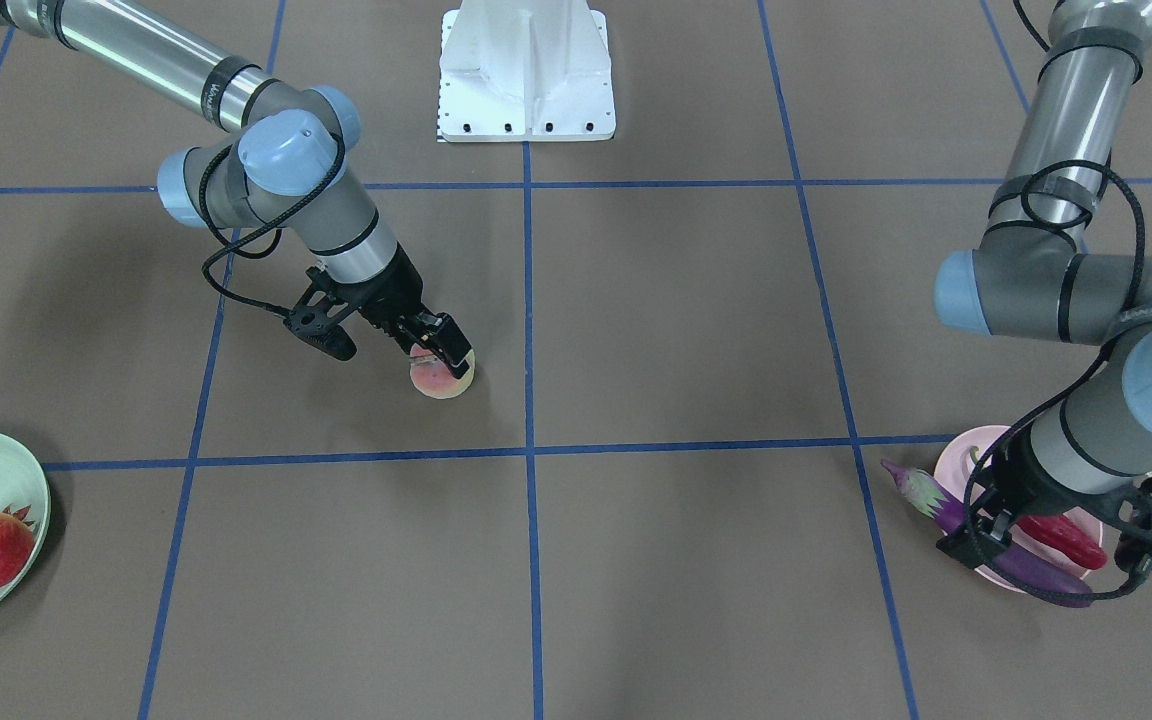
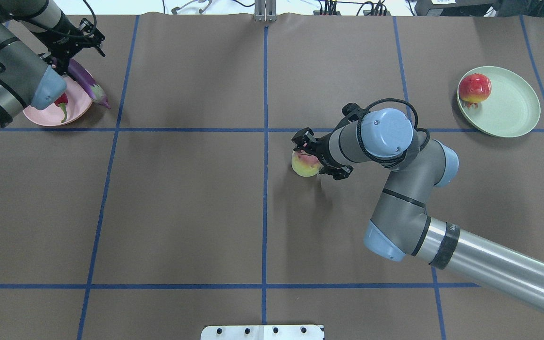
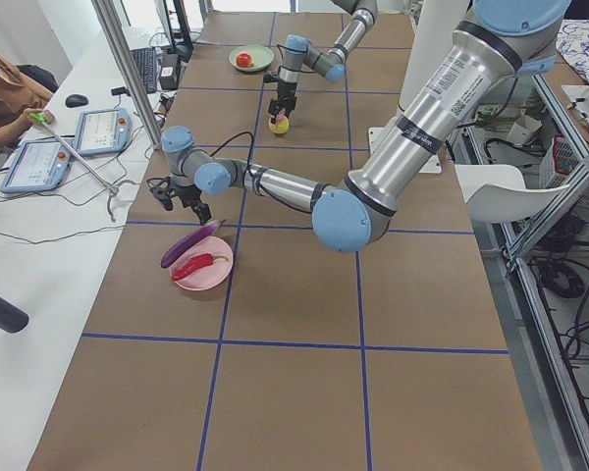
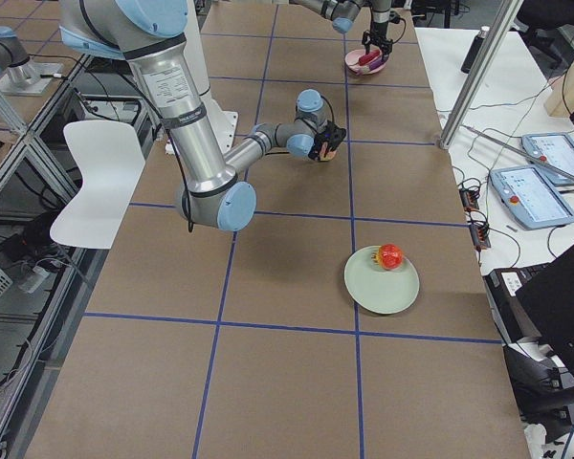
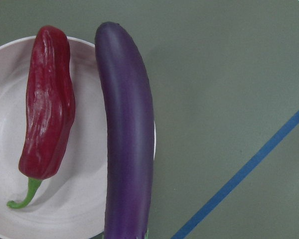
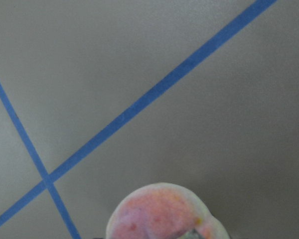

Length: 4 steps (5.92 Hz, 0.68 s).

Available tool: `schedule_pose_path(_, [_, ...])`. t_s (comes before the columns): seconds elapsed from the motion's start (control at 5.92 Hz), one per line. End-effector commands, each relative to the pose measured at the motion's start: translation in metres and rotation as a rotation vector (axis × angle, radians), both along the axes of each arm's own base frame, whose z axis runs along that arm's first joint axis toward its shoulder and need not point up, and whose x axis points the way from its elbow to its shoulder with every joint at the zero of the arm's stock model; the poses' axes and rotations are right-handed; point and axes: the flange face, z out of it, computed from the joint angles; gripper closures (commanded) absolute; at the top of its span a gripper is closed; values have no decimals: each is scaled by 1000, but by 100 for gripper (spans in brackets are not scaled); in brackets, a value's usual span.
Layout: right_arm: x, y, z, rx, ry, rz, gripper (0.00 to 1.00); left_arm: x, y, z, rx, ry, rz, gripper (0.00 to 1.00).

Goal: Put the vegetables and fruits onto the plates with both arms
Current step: 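Lower the eggplant onto the pink plate while the right gripper grasps the peach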

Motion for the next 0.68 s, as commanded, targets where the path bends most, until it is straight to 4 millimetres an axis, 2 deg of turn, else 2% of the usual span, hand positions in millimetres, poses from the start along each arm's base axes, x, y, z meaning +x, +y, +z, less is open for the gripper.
schedule_pose_path(0.0, [-2,1,1,-10,1,11,74,1,1,-1,-1,0,-1,0])
schedule_pose_path(0.17, [12,-12,-1,-1,-3,27,100,2,2,-6,-1,8,-1,0])
schedule_pose_path(0.34, [60,-51,4,-14,-5,39,100,1,4,-16,2,15,-7,0])
schedule_pose_path(0.51, [126,-94,24,63,39,-8,100,1,7,-28,1,18,-7,0])
